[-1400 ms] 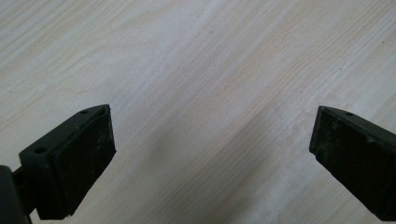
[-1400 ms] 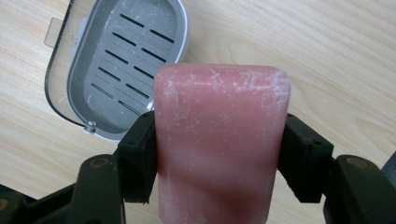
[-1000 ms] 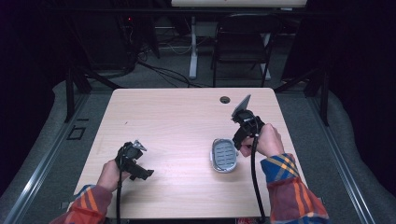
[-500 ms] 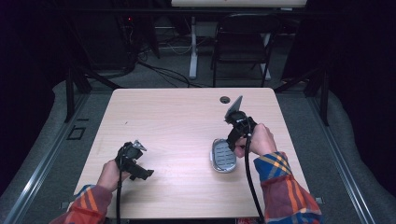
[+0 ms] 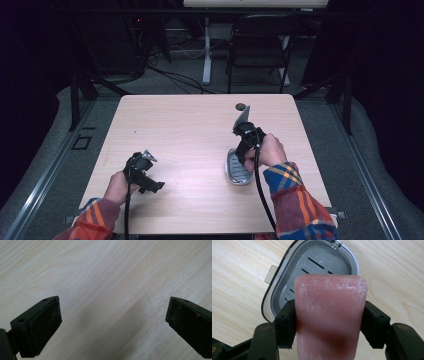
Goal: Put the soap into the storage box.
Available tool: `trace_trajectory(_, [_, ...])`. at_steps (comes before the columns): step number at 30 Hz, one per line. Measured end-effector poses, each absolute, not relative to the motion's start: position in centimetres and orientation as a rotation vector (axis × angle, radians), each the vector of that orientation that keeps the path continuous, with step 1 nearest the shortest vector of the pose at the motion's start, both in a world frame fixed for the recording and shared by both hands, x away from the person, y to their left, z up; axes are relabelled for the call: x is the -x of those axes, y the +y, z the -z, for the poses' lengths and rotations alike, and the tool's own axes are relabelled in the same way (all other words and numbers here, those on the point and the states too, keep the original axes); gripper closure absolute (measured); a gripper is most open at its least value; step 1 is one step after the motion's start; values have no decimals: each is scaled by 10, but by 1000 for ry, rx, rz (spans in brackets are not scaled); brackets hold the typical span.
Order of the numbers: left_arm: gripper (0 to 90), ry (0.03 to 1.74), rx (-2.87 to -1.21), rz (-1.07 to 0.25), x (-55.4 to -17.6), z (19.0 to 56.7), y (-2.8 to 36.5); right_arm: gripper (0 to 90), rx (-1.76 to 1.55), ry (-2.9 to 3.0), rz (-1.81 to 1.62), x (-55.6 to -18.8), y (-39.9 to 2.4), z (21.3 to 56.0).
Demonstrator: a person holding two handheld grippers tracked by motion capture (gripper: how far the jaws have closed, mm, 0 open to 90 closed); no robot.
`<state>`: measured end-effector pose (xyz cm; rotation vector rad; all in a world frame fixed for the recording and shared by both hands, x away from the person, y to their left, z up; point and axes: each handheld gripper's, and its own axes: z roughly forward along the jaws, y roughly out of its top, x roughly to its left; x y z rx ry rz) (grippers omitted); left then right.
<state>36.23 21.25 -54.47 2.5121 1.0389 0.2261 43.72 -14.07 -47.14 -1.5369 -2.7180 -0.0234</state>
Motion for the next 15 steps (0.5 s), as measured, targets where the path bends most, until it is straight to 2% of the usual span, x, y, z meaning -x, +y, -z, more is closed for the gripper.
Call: trace_trajectory(15, [2, 1033, -2513, -231, -361, 544, 212, 371, 1532, -2697, -38, -439, -123, 486])
